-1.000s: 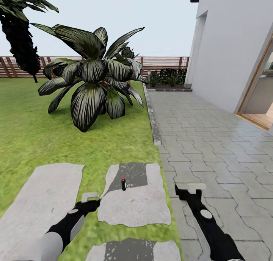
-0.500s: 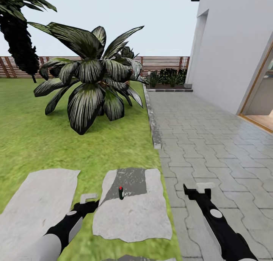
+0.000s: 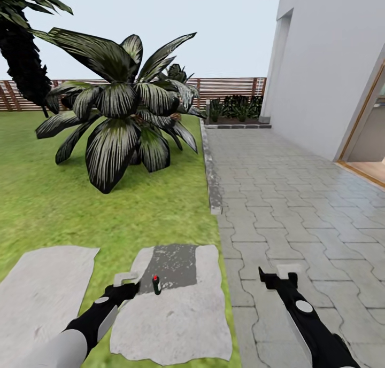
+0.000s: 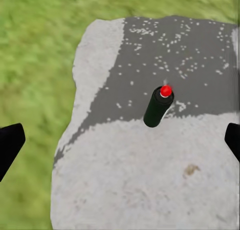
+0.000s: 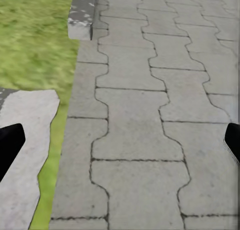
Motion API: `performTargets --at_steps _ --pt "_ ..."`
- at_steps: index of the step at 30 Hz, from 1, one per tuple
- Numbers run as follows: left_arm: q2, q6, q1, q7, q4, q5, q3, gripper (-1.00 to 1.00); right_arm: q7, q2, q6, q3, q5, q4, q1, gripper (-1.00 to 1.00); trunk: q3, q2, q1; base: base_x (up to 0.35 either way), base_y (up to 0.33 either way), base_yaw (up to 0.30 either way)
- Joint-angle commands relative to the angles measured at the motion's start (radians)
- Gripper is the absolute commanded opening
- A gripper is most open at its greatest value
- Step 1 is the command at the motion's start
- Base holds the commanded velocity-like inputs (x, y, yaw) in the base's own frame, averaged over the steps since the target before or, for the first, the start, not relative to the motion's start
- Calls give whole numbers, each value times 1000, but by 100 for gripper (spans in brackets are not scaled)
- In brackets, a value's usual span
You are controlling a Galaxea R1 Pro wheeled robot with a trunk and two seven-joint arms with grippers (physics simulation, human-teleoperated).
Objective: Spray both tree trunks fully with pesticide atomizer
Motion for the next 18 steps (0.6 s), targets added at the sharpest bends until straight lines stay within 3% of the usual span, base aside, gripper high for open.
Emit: performTargets --at_steps 1,18 --pt "1 0 0 1 0 1 0 100 1 0 0 0 0 1 0 100 0 0 0 220 -237 0" --pt "6 -1 0 2 0 1 1 100 0 0 0 1 -2 2 0 100 0 0 0 273 -216 0"
